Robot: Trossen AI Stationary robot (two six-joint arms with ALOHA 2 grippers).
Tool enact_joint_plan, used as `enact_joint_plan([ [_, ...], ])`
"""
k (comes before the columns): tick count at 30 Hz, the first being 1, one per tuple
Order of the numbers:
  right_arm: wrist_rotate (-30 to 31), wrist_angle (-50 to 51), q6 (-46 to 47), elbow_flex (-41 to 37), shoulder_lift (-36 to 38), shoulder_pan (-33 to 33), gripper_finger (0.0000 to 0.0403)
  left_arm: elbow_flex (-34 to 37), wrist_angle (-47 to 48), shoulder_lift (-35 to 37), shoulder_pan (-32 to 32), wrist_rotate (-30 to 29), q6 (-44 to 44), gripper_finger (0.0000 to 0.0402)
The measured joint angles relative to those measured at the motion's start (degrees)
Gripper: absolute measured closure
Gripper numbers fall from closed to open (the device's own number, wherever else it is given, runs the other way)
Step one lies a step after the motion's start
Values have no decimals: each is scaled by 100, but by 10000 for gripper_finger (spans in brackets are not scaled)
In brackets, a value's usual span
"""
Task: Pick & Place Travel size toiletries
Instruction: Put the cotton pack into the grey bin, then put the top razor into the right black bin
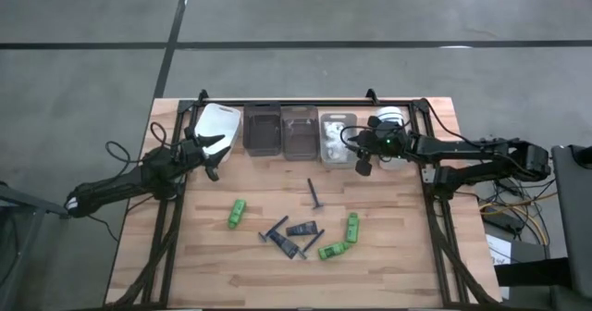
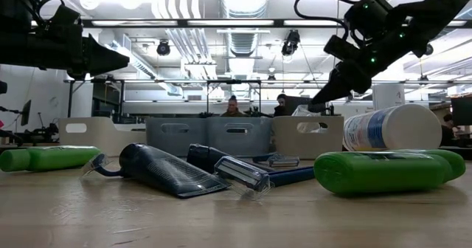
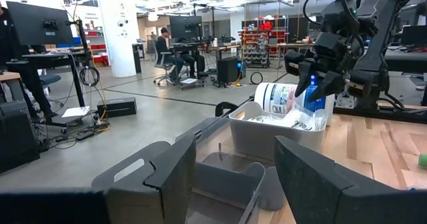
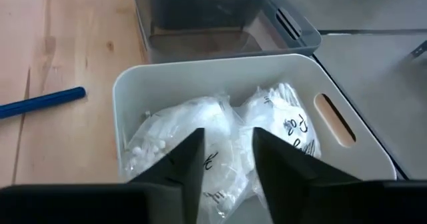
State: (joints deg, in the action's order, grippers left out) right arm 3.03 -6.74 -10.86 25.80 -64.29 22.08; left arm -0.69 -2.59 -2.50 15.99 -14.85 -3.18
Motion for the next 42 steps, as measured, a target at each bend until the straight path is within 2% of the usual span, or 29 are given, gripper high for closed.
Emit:
enact_joint_plan([
  [7, 9, 464, 501, 311, 214, -136, 202, 0, 1, 0, 4, 0, 0, 195],
  [15, -1, 1433, 1434, 1003, 469, -1122, 179, 0, 2, 0, 2, -2, -2, 195],
  [22, -4, 1502, 2342, 1161, 466, -2248, 187, 0, 0, 0, 2, -1, 0, 195],
  [27, -2, 1439, 2419, 1169, 364, -2847, 199, 0, 2, 0, 2, -2, 0, 195],
  [37, -17, 1400, 2430, 1180, -14, -3484, 225, 0, 0, 0, 2, -2, -2, 195],
  [42, -20, 1467, 2140, 1178, -338, -3639, 238, 0, 2, 0, 2, -1, 0, 195],
])
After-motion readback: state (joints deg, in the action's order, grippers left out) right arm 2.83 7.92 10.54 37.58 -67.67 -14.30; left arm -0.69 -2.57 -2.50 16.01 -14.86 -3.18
